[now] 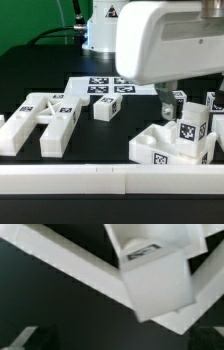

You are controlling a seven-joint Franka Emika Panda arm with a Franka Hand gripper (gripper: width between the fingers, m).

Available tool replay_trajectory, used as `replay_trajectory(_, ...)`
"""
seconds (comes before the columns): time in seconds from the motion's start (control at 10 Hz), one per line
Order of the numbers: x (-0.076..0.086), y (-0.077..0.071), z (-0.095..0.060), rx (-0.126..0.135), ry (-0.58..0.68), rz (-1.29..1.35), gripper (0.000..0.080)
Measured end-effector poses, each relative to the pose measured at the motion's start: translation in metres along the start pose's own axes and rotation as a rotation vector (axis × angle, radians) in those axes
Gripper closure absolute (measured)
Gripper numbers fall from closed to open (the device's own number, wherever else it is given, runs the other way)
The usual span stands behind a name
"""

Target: Assemble chair

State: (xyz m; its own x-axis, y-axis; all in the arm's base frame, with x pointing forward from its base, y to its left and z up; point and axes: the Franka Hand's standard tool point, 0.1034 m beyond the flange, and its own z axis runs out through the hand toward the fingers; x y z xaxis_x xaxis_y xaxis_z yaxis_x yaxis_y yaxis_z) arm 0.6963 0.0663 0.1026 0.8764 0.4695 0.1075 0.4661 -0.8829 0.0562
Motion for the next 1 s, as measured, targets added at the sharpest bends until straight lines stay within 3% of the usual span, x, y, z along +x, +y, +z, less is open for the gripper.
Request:
replay_trajectory(0.1,0.000,-0.007,0.002,-0.001,0.008,0.017,0.0150)
replay_trajectory(0.5,0.000,-0.008,0.006,-0.011,0.026,0.012,0.0150)
replay_trajectory(1.0,-0.021,-0.022,0.019,-0.006,0.017,-0.003,0.0150)
